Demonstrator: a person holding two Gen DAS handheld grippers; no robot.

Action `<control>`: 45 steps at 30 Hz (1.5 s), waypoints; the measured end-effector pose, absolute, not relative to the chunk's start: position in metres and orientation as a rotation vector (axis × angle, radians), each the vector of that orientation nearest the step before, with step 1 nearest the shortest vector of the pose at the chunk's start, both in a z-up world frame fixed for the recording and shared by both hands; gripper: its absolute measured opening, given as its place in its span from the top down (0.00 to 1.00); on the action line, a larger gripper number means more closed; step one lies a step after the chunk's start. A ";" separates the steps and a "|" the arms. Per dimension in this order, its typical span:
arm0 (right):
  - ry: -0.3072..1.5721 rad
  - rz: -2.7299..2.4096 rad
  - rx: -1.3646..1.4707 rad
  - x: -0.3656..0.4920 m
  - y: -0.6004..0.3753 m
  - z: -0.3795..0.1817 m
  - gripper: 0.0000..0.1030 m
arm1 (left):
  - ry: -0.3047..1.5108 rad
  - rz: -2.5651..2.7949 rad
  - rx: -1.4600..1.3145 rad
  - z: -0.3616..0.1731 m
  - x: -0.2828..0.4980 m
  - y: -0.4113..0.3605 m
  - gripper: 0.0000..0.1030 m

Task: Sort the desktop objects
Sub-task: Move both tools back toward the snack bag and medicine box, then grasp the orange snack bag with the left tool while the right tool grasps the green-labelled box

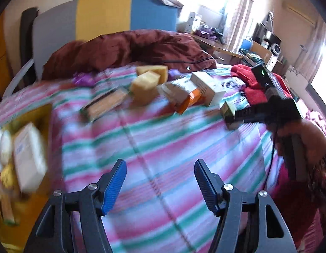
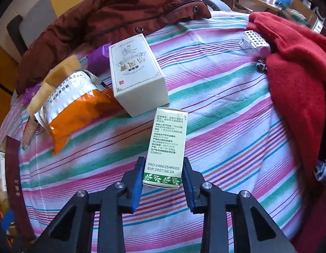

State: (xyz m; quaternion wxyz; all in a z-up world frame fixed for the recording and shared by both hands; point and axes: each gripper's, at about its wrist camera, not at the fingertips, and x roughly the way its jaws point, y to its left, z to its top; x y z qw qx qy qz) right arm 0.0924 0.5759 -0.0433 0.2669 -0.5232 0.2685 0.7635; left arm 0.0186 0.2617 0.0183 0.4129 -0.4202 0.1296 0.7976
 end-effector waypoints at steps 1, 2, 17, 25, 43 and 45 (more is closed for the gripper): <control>0.729 2.055 -1.422 0.092 0.576 -0.045 0.67 | 0.343 2.004 -1.040 0.019 0.017 0.272 0.34; 0.729 2.044 -1.435 0.092 0.575 -0.047 0.67 | 0.365 1.991 -1.023 0.019 0.014 0.286 0.34; 0.943 2.037 -1.353 0.100 0.593 -0.044 0.71 | 0.774 1.879 -0.811 0.007 -0.020 0.433 0.34; 0.960 2.024 -1.343 0.102 0.595 -0.041 0.71 | 0.916 1.835 -0.879 -0.028 -0.040 0.463 0.33; 0.950 2.025 -1.333 0.103 0.587 -0.032 0.71 | 0.634 2.005 -0.817 -0.048 -0.011 0.409 0.40; 0.943 2.028 -1.336 0.103 0.584 -0.030 0.71 | 0.620 2.028 -0.822 -0.048 -0.008 0.402 0.40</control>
